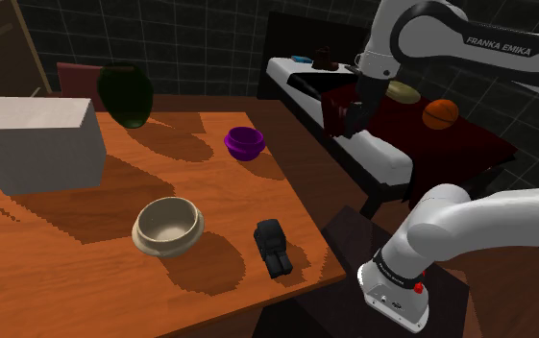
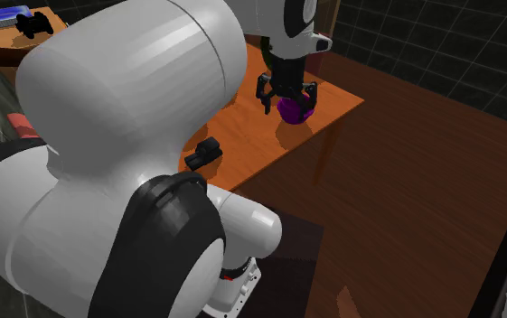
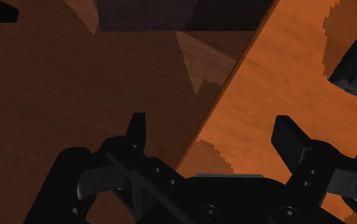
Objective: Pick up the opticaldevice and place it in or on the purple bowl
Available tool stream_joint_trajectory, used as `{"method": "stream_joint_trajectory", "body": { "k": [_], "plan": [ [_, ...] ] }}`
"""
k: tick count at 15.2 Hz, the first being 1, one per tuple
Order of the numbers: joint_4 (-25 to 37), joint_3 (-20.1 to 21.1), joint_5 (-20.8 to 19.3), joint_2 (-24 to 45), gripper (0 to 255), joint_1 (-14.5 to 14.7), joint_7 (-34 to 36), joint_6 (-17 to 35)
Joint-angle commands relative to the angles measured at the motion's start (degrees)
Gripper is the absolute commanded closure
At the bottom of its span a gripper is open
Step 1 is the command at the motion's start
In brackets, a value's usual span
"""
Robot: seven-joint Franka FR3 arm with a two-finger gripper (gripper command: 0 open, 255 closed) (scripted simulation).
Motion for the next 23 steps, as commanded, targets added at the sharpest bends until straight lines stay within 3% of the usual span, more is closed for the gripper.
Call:
{"method": "stream_joint_trajectory", "body": {
  "k": [1,13,23],
  "plan": [
    [0.0,0.0,0.0,0.0,0,0.0,0.0,0.0],
    [-15.5,13.8,13.0,-4.3,0,5.1,18.0,14.0],
    [-19.4,28.5,23.7,4.9,0,9.5,33.0,31.0]
  ]
}}
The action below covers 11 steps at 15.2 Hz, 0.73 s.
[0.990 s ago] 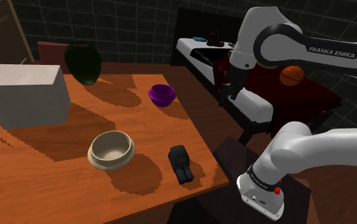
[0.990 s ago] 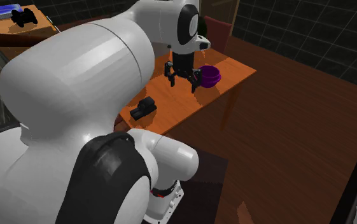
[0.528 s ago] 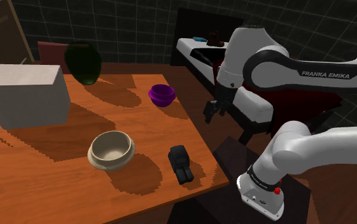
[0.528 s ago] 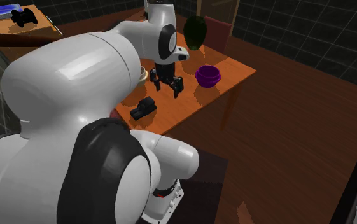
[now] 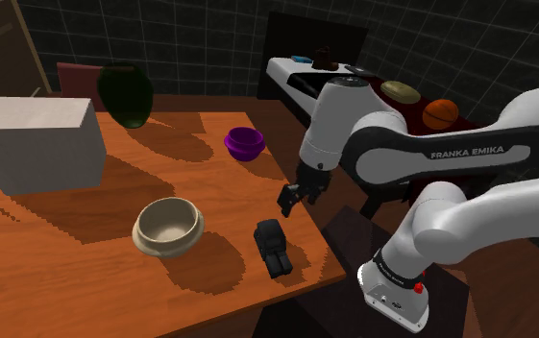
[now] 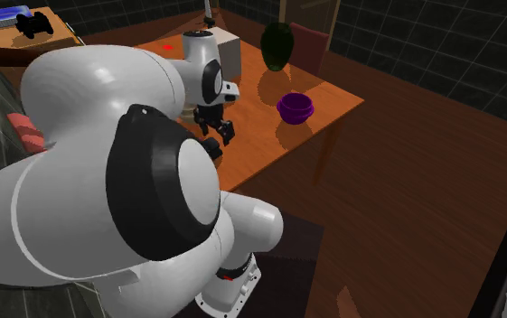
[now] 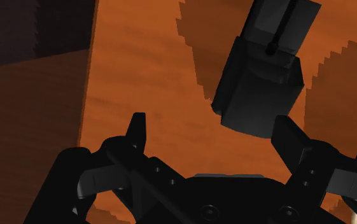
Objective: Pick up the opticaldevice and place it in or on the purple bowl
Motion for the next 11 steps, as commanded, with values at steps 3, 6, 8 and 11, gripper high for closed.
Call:
{"method": "stream_joint_trajectory", "body": {
  "k": [3,6,8,11],
  "plan": [
    [0.5,6.5,2.9,6.2,0,0.5,6.4,7.7],
    [1.5,10.0,3.4,10.2,0,0.0,9.7,11.7],
    [0.8,10.7,3.6,11.5,0,-0.2,9.8,13.7],
    [-0.3,11.8,3.7,13.6,0,-0.6,10.0,16.9]
  ]
}}
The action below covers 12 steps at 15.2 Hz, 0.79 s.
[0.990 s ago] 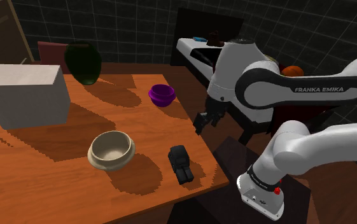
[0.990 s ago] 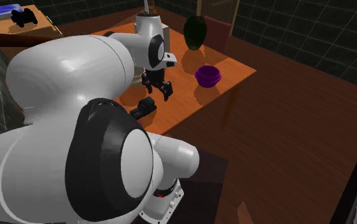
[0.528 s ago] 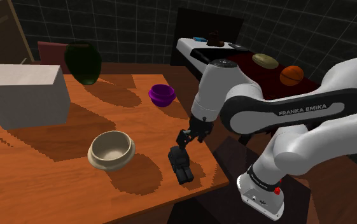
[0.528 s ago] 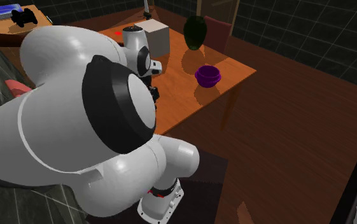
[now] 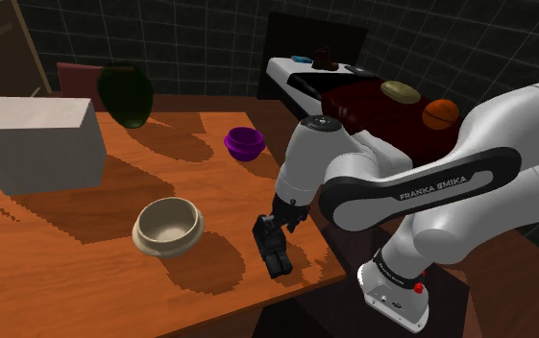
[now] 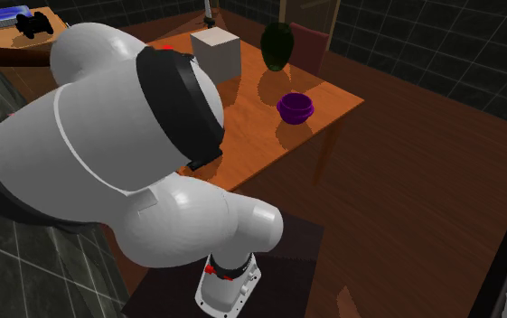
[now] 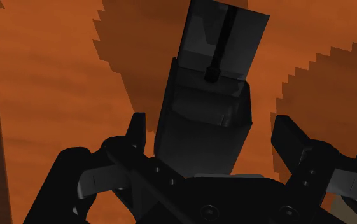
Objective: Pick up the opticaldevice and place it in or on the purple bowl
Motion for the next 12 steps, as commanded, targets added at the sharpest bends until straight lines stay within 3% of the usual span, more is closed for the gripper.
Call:
{"method": "stream_joint_trajectory", "body": {
  "k": [1,10,11,12],
  "plan": [
    [-0.7,0.7,-0.1,1.8,0,-0.5,0.0,2.5],
    [-1.1,1.4,-0.2,3.1,0,-0.8,0.2,4.2],
    [-1.1,1.4,-0.2,3.1,255,-0.8,0.2,4.2],
    [-1.1,1.4,-0.2,3.1,255,-0.8,0.2,4.2]
  ]
}}
